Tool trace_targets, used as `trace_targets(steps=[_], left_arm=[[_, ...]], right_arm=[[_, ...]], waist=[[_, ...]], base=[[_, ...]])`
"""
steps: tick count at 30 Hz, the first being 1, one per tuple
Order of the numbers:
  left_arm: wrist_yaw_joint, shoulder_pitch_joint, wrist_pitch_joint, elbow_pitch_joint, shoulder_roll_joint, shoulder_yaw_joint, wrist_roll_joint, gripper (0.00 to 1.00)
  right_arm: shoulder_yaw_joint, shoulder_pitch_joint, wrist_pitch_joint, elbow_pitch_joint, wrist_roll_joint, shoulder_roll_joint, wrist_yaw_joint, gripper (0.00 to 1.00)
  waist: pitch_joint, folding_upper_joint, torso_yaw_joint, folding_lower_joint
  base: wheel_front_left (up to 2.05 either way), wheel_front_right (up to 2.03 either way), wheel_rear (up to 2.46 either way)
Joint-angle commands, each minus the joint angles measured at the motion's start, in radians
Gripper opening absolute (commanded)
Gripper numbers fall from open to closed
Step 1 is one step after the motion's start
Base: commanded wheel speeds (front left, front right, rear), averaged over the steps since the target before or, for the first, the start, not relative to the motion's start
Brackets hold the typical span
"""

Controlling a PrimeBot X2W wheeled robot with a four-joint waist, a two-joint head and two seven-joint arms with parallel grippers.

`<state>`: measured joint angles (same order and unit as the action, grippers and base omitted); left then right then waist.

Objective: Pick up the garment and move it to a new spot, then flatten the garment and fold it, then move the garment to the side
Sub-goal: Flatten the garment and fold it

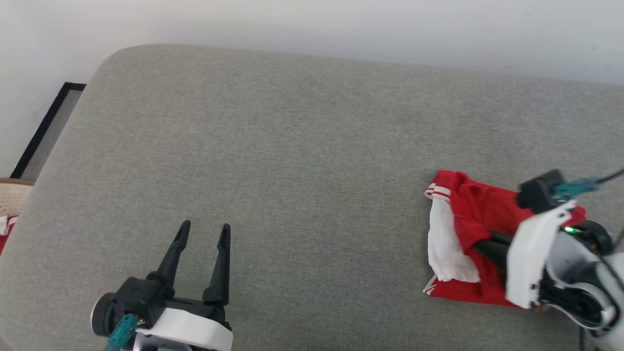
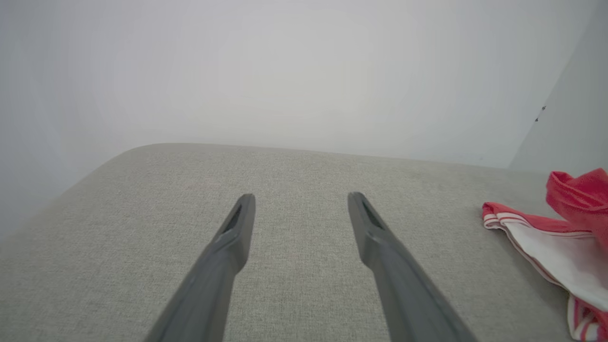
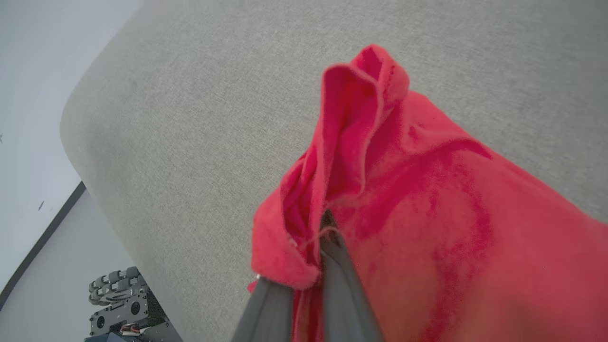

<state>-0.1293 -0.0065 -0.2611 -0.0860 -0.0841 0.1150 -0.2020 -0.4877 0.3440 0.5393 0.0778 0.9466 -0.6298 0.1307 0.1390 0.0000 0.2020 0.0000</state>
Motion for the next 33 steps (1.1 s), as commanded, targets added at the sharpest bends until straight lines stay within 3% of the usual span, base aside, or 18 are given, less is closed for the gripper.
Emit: trace_targets(steps=[1, 6, 14, 15, 16, 17, 18, 22, 26, 33], left_arm=[[-0.002, 0.010, -0.005, 0.000, 0.006, 0.003, -0.010, 1.00], [-0.002, 0.014, -0.005, -0.011, 0.015, 0.011, -0.013, 1.00], [-0.002, 0.016, -0.005, -0.017, 0.023, 0.013, -0.016, 1.00], [-0.002, 0.020, -0.005, -0.017, 0.023, 0.010, -0.016, 1.00], [-0.002, 0.024, -0.005, -0.017, 0.024, 0.007, -0.015, 1.00], [-0.002, 0.027, -0.005, -0.018, 0.025, 0.005, -0.014, 1.00], [-0.002, 0.029, -0.005, -0.018, 0.026, 0.005, -0.014, 1.00], [-0.002, 0.032, -0.005, -0.019, 0.023, 0.000, -0.018, 1.00], [-0.002, 0.035, -0.005, -0.022, 0.008, -0.009, -0.017, 1.00], [-0.002, 0.046, -0.005, -0.033, -0.008, -0.018, -0.008, 1.00]], right_arm=[[-0.015, 0.024, 0.009, 0.021, -0.024, 0.024, 0.000, 0.00], [-0.041, 0.062, -0.003, 0.130, -0.061, 0.094, 0.000, 0.00], [-0.072, 0.100, -0.069, 0.286, -0.133, 0.128, 0.000, 0.00], [-0.076, 0.102, -0.078, 0.300, -0.134, 0.133, 0.000, 0.04], [-0.080, 0.104, -0.087, 0.310, -0.133, 0.137, 0.000, 0.31], [-0.082, 0.108, -0.099, 0.318, -0.136, 0.138, 0.000, 0.48], [-0.084, 0.115, -0.114, 0.324, -0.138, 0.140, 0.000, 1.00], [-0.078, 0.126, -0.168, 0.331, -0.117, 0.141, 0.000, 1.00], [-0.056, 0.131, -0.237, 0.333, -0.119, 0.102, 0.000, 1.00], [0.027, 0.096, -0.408, 0.429, -0.171, 0.057, 0.000, 1.00]], waist=[[0.001, 0.0000, 0.012, 0.0000], [-0.012, 0.0000, 0.043, 0.0000], [-0.023, 0.0000, 0.059, 0.0000], [-0.026, 0.0000, 0.057, 0.0000], [-0.029, 0.0000, 0.054, 0.0000], [-0.032, 0.0000, 0.050, 0.0000], [-0.035, 0.0000, 0.046, 0.0000], [-0.046, 0.0000, 0.018, 0.0000], [-0.054, 0.0000, -0.017, 0.0000], [-0.069, 0.0000, -0.089, 0.0000]], base=[[0.00, 0.00, 0.00], [0.00, 0.00, 0.00], [0.00, 0.00, 0.00], [0.00, 0.00, 0.00], [0.00, 0.00, 0.00], [0.00, 0.00, 0.00], [0.00, 0.00, 0.00], [0.00, 0.00, 0.00], [0.00, 0.00, 0.00], [0.00, 0.00, 0.00]])
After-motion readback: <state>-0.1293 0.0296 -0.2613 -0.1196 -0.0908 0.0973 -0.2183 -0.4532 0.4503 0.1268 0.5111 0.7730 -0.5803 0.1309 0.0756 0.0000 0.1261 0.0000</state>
